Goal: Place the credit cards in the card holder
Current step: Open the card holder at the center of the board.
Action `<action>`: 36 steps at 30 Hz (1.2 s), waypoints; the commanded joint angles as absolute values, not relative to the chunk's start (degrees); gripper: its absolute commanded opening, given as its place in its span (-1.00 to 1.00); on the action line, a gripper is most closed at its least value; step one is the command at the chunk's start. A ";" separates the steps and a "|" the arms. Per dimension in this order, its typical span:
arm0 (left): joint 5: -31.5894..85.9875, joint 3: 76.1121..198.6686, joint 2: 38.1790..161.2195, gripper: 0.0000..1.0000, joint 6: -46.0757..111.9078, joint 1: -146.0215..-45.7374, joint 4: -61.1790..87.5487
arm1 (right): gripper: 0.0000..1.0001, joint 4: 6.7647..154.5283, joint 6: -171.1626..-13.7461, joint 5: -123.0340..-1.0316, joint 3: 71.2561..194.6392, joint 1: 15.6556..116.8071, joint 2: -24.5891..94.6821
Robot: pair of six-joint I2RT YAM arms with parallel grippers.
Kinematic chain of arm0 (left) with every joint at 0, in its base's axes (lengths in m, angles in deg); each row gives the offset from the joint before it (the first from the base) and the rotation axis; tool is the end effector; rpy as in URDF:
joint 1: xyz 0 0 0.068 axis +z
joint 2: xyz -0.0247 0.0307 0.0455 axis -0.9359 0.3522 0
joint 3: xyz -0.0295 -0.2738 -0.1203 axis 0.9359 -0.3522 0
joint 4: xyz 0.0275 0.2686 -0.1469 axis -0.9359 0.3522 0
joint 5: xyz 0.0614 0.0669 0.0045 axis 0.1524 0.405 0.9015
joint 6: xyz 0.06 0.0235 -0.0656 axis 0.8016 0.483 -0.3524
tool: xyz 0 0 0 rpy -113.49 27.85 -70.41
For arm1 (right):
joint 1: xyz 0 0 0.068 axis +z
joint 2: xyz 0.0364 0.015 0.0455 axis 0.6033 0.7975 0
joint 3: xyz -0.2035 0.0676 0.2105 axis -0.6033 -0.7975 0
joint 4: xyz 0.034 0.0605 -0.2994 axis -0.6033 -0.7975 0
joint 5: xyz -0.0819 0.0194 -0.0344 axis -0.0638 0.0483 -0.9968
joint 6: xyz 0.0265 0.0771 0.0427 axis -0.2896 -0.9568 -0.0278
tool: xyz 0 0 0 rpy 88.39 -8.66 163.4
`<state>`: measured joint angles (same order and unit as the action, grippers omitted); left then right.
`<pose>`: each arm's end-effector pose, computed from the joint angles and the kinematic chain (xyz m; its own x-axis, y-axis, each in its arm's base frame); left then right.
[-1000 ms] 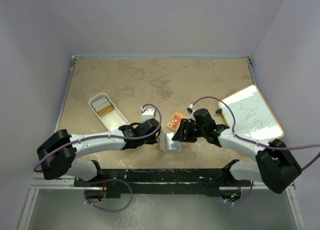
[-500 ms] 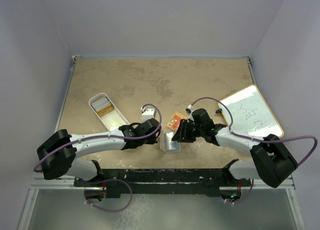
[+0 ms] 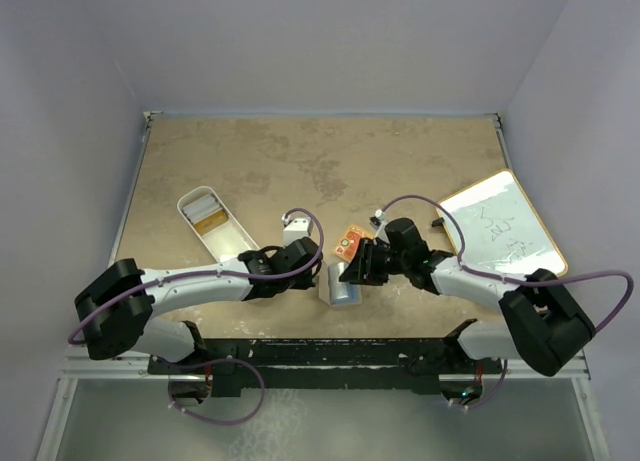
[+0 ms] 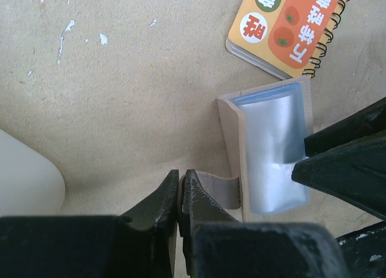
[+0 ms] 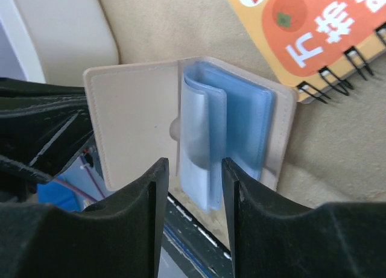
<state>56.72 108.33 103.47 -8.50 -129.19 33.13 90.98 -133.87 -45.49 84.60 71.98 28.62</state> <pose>0.1902 -0.2673 0.1546 -0.8021 -0.1012 -0.5885 0.0958 0.9510 -0.2941 0.2299 0.2013 0.1290 -0.9212 0.1873 -0.3411 -0.1512 0.6354 0.7573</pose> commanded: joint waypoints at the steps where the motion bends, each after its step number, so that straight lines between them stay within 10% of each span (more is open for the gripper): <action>1: 57.43 108.10 103.59 -1.00 -9.02 -129.44 31.51 | -0.15 99.18 -137.24 -40.22 83.16 72.17 28.97; 36: 54.49 109.29 108.13 -1.00 -13.19 -125.36 32.66 | -0.16 123.46 -146.85 -32.08 80.67 73.26 40.60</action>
<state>56.48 107.46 106.77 -13.44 -125.61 35.52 121.12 -147.62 -32.88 79.88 73.00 41.12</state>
